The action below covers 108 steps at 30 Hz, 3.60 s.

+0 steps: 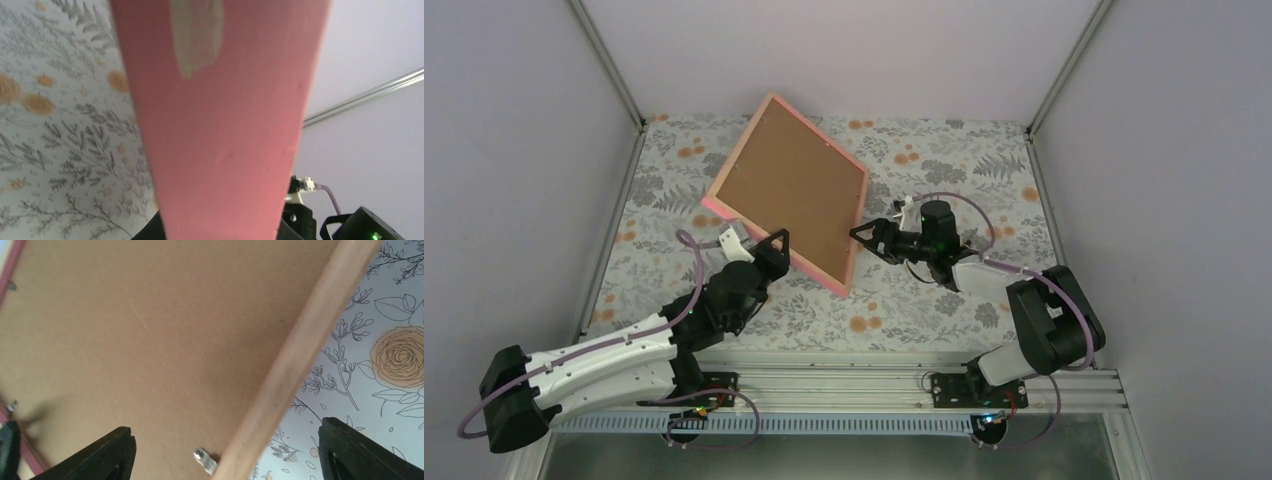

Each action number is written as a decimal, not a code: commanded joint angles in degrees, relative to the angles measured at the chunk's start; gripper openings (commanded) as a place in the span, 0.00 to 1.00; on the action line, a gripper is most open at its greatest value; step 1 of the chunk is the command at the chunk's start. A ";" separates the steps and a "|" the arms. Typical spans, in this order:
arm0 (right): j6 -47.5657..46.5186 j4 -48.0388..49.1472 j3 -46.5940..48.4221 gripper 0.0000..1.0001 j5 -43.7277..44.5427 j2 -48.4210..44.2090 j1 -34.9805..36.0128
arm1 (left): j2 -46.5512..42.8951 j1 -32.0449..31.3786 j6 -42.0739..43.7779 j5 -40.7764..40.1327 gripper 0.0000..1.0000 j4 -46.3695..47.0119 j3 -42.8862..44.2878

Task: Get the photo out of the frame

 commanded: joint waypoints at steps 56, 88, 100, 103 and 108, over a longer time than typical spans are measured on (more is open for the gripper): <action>-11.45 -14.41 8.95 0.04 -2.30 11.95 -7.28 | -14.12 6.18 -19.96 11.26 0.86 -27.84 -12.20; -31.62 -43.03 17.44 0.32 15.39 14.07 -10.81 | 31.33 42.42 35.34 40.07 0.94 -13.06 8.60; -29.56 -48.96 17.45 0.52 31.56 5.82 -11.19 | 38.95 42.33 37.67 44.47 0.91 -9.90 9.16; -27.30 -51.66 17.33 0.56 36.53 3.23 -12.17 | 40.54 41.95 37.90 45.73 0.91 -9.07 9.26; -22.59 -53.05 14.45 0.62 43.23 -1.09 -16.59 | 42.83 39.85 37.55 46.14 0.91 -7.34 9.52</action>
